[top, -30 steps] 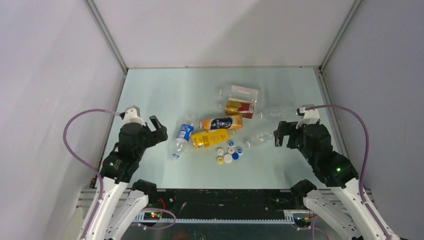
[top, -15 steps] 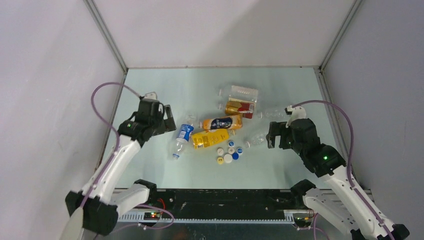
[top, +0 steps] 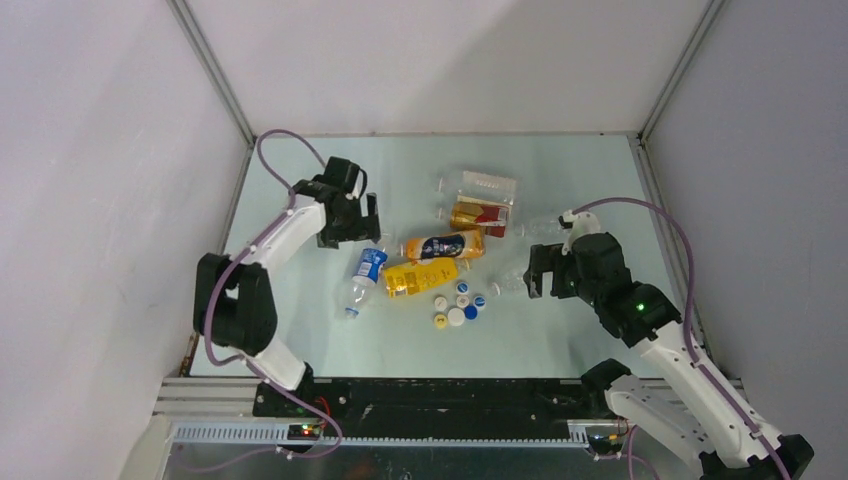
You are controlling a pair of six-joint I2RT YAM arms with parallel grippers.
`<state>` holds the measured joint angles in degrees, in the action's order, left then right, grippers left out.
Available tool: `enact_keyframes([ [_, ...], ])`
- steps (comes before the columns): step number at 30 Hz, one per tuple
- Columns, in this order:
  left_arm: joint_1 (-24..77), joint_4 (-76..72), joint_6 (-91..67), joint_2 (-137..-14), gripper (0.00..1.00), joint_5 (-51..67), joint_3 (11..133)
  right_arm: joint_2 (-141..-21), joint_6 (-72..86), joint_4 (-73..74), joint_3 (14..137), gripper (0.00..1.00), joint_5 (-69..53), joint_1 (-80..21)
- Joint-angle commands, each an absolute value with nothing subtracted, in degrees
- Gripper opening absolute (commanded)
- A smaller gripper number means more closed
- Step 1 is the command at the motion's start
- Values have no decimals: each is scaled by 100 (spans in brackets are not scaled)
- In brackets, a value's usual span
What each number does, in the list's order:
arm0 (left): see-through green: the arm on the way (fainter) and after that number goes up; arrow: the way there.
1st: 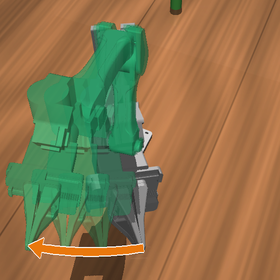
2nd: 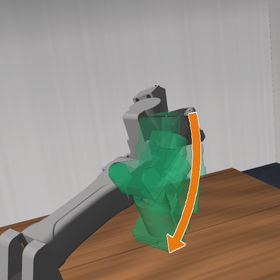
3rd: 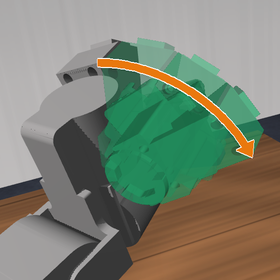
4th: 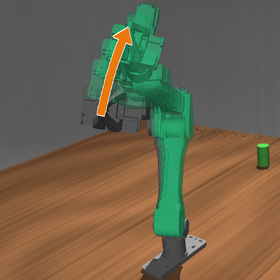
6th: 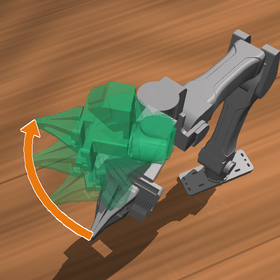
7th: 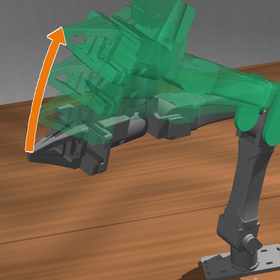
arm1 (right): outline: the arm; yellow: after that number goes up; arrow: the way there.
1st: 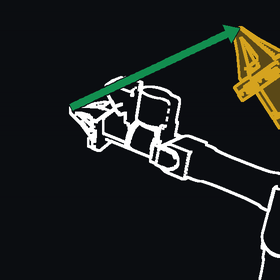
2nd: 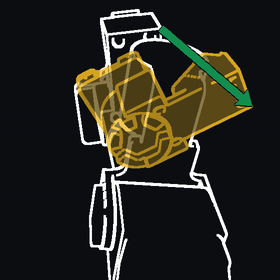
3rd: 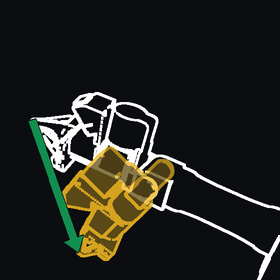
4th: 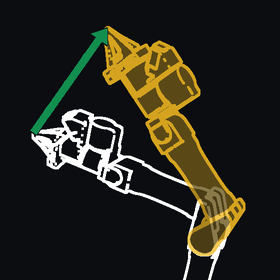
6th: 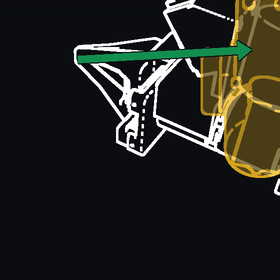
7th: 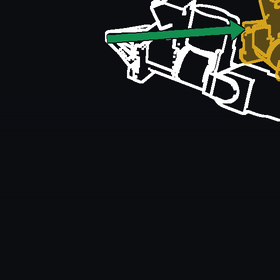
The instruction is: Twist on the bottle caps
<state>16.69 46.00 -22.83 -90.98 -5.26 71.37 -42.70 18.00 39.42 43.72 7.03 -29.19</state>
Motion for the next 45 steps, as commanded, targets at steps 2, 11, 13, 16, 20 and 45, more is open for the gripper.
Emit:
enact_keyframes([
  [2,1772,4452,-2221,-9601,100,4,7347,-4362,1770,3579,4321,99,514,-2951],
  [11,1794,4080,-2449,-10177,97,378,7133,-4605,1811,3279,4230,99,231,-3019],
  [13,1793,3981,-2537,-10241,95,397,7062,-4658,1795,3185,4220,99,184,-3056],
  [16,1793,3805,-2708,-10284,92,380,6934,-4737,1780,3042,4214,99,115,-3120],
  [20,1766,3578,-2944,-10180,87,182,6719,-4821,1795,2804,4218,99,69,-3208],
  [45,1072,2264,-6329,-6669,55,560,4686,-6169,1515,-874,4227,92,-382,-5275],
])
